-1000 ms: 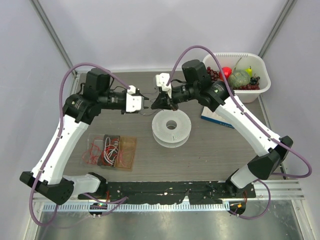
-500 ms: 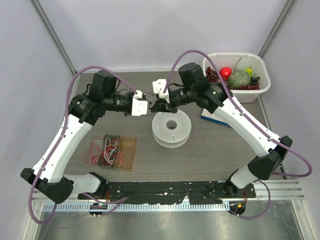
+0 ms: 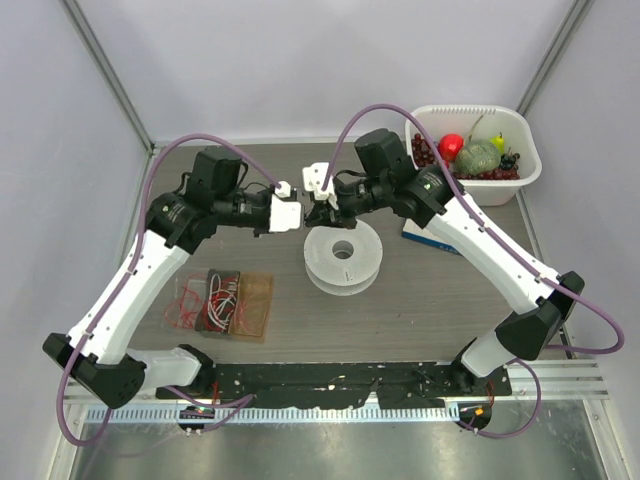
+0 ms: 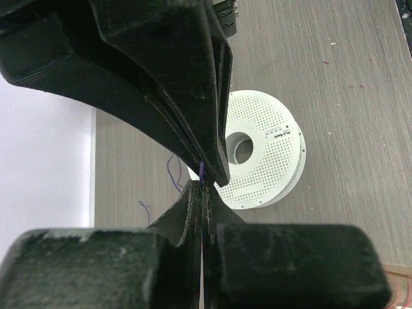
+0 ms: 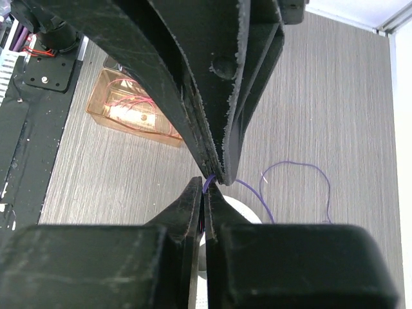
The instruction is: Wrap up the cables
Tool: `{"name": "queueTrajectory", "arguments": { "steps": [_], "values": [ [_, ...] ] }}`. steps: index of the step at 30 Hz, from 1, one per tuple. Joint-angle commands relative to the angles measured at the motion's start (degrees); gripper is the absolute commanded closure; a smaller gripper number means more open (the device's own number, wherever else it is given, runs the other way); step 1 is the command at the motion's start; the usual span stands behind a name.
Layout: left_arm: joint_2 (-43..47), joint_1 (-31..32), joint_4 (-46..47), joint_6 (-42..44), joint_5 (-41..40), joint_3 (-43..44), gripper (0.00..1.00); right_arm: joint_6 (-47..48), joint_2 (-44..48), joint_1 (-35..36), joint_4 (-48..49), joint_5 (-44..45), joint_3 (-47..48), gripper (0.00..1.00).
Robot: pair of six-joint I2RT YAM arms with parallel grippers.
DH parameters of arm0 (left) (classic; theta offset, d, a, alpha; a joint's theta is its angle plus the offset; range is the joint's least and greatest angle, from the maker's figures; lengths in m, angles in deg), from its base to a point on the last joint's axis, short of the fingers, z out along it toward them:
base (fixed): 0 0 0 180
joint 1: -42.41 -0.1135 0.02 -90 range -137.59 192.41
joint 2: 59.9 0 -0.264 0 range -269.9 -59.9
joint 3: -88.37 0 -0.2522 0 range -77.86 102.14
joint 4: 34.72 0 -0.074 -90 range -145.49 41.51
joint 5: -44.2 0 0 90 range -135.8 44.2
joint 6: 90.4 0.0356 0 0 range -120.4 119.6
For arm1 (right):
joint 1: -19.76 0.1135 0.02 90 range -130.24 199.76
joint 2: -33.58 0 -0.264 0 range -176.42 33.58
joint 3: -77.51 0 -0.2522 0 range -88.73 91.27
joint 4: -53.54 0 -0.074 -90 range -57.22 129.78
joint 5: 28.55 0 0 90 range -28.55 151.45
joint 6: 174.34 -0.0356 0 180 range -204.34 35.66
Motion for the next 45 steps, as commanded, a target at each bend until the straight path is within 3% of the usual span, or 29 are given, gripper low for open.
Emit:
{"name": "queueTrajectory", "arguments": {
  "steps": [1, 7, 13, 19, 31, 35, 41, 45],
  "values": [
    [1.82, 0.55, 3.57, -4.11, -0.68, -1.33, 1.0, -3.0, 2.93, 0.54, 4.62, 2.44, 0.47, 0.9],
    [3.76, -3.31, 6.47, -9.56, 1.68, -3.26, 1.0, -4.5, 5.91, -0.25, 4.8, 5.69, -1.46, 0.67],
    [3.67, -4.9, 7.62, -12.28, 3.09, -3.0, 1.0, -4.59, 7.85, -0.51, 4.72, 10.26, -3.48, 0.62],
    [3.15, -4.9, 9.02, -13.51, 2.39, -2.91, 1.0, -6.7, 8.03, -0.6, 4.54, 10.71, -3.05, 0.52],
    [3.67, -4.99, 10.95, -16.68, 2.04, -3.09, 1.0, -8.11, 5.48, -0.6, 6.73, 11.94, -2.87, 0.72],
    [3.94, -4.99, 12.01, -18.26, 2.12, -3.44, 1.0, -8.28, 5.04, -0.51, 7.61, 12.12, -2.96, 0.74],
    [4.64, -5.25, 15.25, -22.29, 2.91, -4.93, 1.0, -10.12, 5.39, -0.6, 10.59, 10.98, -3.75, 0.99],
    [5.08, -6.12, 20.87, -29.05, 4.14, -6.69, 1.0, -14.25, 6.44, -0.77, 16.3, 6.86, -5.85, 0.99]
  ]
}}
